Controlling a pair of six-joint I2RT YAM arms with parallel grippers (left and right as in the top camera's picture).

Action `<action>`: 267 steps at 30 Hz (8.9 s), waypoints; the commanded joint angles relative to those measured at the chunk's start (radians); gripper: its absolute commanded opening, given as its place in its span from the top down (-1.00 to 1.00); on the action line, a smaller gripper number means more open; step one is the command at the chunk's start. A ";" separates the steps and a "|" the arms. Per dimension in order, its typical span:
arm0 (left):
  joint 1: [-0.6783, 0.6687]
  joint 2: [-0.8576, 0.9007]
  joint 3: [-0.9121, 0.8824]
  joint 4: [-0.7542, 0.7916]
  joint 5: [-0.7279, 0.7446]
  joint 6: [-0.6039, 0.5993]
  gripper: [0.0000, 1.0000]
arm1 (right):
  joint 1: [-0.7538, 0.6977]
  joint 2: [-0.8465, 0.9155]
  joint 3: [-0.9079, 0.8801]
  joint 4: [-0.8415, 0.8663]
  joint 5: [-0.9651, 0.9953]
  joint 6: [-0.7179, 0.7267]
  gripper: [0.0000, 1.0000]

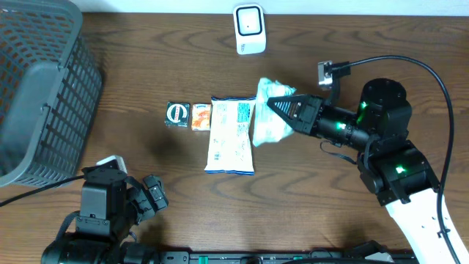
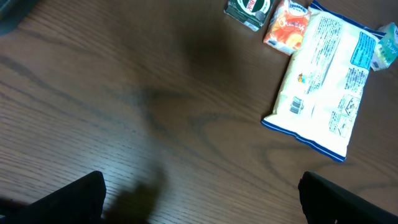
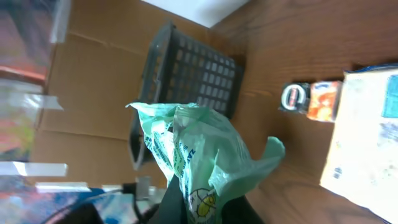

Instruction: Scan the item barcode

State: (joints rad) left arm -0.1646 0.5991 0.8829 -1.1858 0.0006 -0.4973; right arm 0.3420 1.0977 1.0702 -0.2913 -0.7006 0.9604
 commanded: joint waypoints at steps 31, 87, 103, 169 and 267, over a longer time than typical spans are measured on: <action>0.002 -0.004 -0.002 -0.003 -0.009 0.002 -0.95 | 0.004 0.172 0.008 -0.042 -0.051 0.055 0.98; 0.002 -0.004 -0.002 -0.002 -0.009 0.002 -0.95 | 0.004 0.172 0.008 -0.078 0.044 -0.051 0.98; 0.002 -0.004 -0.002 -0.003 -0.009 0.002 -0.95 | 0.033 0.421 0.008 -0.282 1.151 -0.582 0.97; 0.002 -0.004 -0.002 -0.003 -0.009 0.002 -0.95 | -0.548 0.498 0.121 -0.437 0.593 -0.817 -0.99; 0.002 -0.004 -0.002 -0.003 -0.009 0.002 -0.96 | 0.146 0.805 0.077 -0.396 1.458 -0.616 0.98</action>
State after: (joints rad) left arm -0.1646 0.5991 0.8829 -1.1858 0.0006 -0.4973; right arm 0.4877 1.8610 1.1656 -0.7006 0.6975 0.3084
